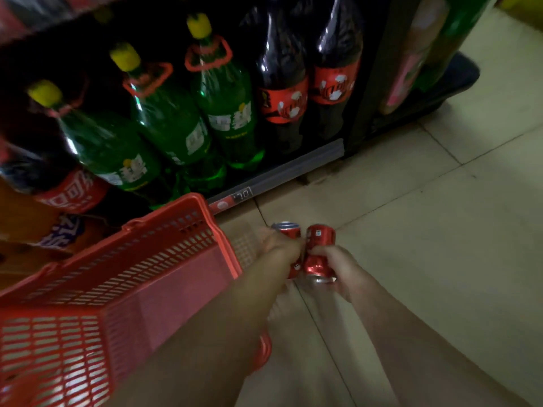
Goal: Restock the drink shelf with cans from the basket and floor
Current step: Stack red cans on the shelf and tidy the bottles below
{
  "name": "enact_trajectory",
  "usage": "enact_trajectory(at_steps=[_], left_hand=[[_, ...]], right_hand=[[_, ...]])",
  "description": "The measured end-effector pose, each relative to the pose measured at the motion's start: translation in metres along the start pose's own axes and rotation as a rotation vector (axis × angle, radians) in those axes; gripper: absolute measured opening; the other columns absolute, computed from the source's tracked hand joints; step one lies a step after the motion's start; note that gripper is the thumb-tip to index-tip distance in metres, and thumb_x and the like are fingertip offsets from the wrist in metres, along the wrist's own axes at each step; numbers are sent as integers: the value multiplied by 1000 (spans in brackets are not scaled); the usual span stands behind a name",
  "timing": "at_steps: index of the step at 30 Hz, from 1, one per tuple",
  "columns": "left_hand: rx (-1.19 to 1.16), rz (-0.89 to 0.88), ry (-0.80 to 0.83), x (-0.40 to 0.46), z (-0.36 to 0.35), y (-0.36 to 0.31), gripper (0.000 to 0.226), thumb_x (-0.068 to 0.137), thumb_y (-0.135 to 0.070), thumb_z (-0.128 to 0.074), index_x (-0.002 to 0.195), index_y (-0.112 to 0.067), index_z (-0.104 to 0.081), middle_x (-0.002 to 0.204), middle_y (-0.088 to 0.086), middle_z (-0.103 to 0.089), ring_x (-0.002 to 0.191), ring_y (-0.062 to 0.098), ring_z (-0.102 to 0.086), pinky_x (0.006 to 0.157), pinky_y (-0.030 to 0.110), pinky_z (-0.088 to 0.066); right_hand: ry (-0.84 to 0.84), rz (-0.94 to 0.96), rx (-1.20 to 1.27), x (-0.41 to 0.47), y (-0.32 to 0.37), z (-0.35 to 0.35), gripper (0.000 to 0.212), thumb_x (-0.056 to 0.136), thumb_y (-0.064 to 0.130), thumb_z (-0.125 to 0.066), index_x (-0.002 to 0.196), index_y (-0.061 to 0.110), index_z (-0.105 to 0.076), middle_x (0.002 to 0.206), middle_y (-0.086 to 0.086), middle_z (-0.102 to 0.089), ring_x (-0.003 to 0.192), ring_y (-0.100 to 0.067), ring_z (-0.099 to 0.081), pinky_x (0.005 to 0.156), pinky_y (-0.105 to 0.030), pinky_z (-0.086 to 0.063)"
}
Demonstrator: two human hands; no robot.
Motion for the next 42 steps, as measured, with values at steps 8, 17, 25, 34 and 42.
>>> enact_trajectory(at_steps=[8,17,25,34,42], left_hand=[[-69,-468,152,-139,146,-129,57,90,-29,-81,123,-16,-37,112,1,-62,104,20,-65,99,37,-53],[-254,-670,84,-391,416,-235,59,90,-43,-80,133,-20,-48,121,0,-68,106,13,-71,93,35,-61],[-342,-901,-108,-618,673,-306,32,99,-35,-70,126,-24,-56,116,3,-74,105,18,-76,93,40,-62],[-359,-1212,-305,-811,896,-353,52,88,-48,-77,128,-19,-59,116,4,-75,99,14,-77,82,34,-64],[-410,-1344,-428,-870,990,-375,63,78,-55,-81,127,-21,-60,114,5,-77,98,21,-78,86,48,-64]], right_hand=[[194,438,66,-200,164,-38,45,90,-1,-54,133,10,-62,102,-12,-75,89,-28,-70,73,-40,-60],[410,675,-58,-527,335,-166,45,92,7,-60,133,25,-64,127,-17,-72,118,-38,-68,97,-60,-52],[660,896,-183,-825,462,-311,58,78,20,-69,135,26,-62,128,-12,-71,117,-35,-69,96,-60,-56],[777,1189,-139,-1066,545,-452,45,87,17,-75,131,17,-64,123,-11,-74,113,-33,-72,97,-57,-57],[671,1400,-162,-1150,585,-514,40,83,22,-80,122,17,-68,115,-10,-76,105,-29,-75,94,-57,-59]])
Point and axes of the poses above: each hand's wrist, its own x-axis towards the middle knuckle, its own z-axis out of the back of the hand, y = z × x, the point moved 2 cm from there along x, towards the middle knuckle
